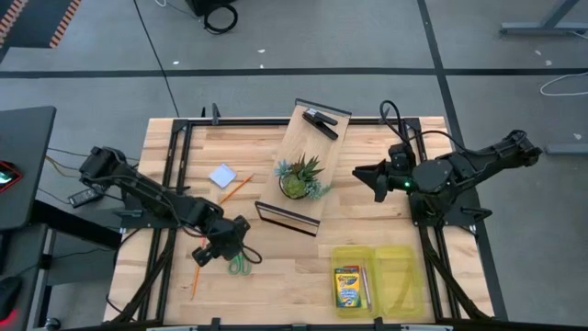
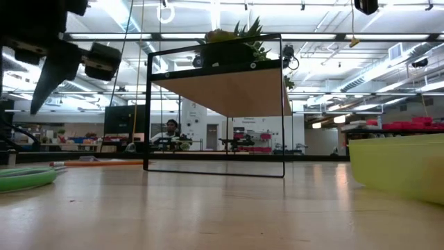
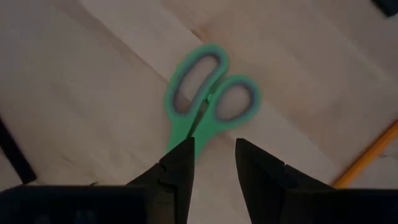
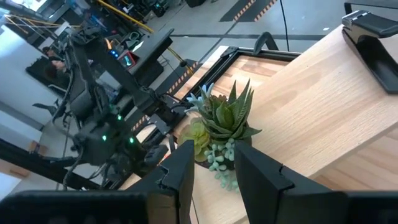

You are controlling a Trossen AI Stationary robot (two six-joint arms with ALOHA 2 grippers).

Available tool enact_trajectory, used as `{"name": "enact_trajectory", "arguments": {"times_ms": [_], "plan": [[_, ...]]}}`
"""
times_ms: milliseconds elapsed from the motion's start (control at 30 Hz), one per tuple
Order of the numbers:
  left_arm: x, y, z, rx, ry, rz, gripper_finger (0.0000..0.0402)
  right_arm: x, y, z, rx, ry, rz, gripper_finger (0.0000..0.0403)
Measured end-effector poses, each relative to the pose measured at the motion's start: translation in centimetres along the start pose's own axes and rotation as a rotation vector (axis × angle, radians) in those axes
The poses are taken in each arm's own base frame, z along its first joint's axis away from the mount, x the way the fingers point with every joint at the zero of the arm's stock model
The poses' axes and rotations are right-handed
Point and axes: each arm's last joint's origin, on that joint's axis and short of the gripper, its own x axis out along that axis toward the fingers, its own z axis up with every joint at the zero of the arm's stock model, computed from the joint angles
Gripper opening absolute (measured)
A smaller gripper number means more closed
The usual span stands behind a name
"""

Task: Pack school essentials
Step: Put the green scissor into the yellow supply box

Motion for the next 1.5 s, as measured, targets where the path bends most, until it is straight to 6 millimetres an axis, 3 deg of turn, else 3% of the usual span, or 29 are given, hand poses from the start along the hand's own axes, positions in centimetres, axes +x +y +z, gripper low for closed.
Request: {"name": "enact_trajectory", "arguments": {"times_ms": [167,633,900,1233,1500], "plan": [[1.5,-0.3,0.1,0.153,0.078,0.011,0.0128,0.0,0.0,0.0,0.011,-0.015,-0.011,0.0119],[4.2,0.3,-0.1,0.383,0.201,0.031,0.0214,0.0,0.0,0.0,0.007,-0.014,-0.012,0.0119],[4.4,0.5,0.3,0.356,0.176,0.080,0.0224,0.0,-0.1,0.0,-0.004,-0.014,-0.013,0.0119],[4.7,0.5,0.2,0.341,0.185,0.075,0.0294,0.0,-0.1,0.0,-0.012,-0.013,-0.014,0.0119],[5.4,0.4,-0.5,0.348,0.172,0.082,0.0295,0.0,-0.1,0.0,-0.015,-0.013,-0.014,0.0119]]}}
